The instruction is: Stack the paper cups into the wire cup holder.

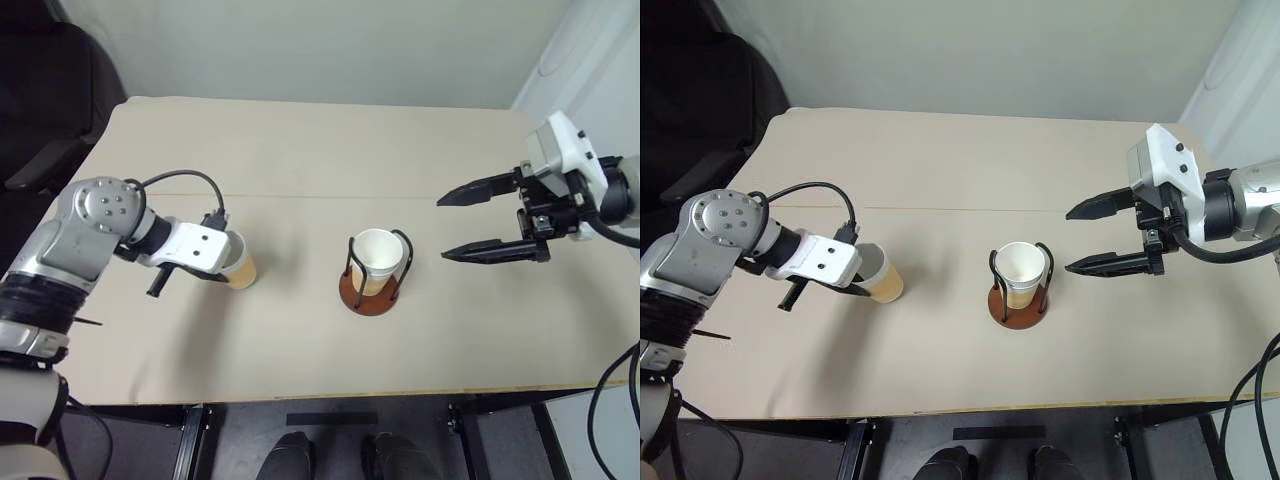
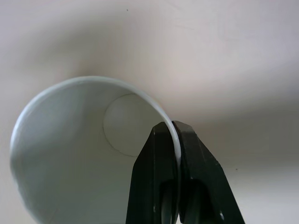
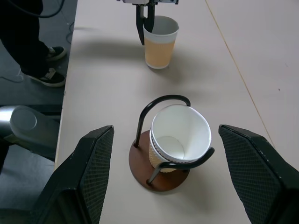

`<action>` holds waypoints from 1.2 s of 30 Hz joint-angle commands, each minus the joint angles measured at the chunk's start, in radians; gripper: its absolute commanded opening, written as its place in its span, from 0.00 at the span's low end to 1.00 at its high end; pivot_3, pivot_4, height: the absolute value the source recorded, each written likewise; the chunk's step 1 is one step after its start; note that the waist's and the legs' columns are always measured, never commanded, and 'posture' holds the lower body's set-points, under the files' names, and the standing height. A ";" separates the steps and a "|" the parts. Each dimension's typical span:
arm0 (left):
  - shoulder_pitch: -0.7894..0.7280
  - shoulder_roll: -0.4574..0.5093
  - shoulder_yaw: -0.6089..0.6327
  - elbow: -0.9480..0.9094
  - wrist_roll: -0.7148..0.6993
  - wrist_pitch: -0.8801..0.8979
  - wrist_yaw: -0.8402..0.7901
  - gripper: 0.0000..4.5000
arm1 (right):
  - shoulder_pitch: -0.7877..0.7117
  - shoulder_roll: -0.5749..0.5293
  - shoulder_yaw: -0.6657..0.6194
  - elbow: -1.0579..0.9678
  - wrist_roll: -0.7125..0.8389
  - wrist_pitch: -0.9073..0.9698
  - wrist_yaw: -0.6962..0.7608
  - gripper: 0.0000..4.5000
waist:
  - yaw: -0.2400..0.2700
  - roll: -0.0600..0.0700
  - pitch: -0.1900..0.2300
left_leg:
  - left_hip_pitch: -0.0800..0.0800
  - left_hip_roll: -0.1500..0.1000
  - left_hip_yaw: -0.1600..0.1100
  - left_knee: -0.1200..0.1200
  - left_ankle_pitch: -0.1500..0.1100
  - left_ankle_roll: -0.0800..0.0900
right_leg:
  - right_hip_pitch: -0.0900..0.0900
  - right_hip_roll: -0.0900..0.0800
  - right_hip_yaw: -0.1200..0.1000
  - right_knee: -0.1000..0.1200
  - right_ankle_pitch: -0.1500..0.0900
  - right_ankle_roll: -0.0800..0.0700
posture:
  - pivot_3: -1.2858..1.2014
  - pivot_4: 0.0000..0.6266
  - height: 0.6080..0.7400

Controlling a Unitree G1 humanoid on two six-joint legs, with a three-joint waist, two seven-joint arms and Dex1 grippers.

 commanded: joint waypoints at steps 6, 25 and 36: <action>-0.081 0.004 -0.017 -0.015 -0.097 0.043 -0.034 0.01 | 0.015 -0.055 -0.003 -0.002 -0.045 -0.034 0.010 0.81 | 0.002 0.000 0.000 | 0.000 0.000 0.000 0.000 0.000 0.000 | 0.000 0.000 0.000 0.000 0.000 0.000 | 0.52 0.24 1.00; -0.477 -0.157 -0.096 0.104 -0.238 0.102 -0.034 0.01 | 0.002 -0.061 0.057 0.023 -0.150 -0.082 0.025 0.81 | 0.000 0.000 0.000 | -0.001 0.000 0.000 0.001 0.000 0.000 | 0.000 0.000 0.000 0.000 0.000 0.000 | 0.52 0.24 1.00; -0.658 -0.273 -0.161 0.141 -0.448 0.191 -0.034 0.01 | 0.006 -0.055 0.070 0.019 -0.181 -0.103 0.026 0.81 | 0.003 0.000 0.000 | -0.002 0.000 0.000 0.001 -0.001 0.001 | 0.000 -0.001 -0.001 0.000 0.000 0.001 | 0.52 0.24 1.00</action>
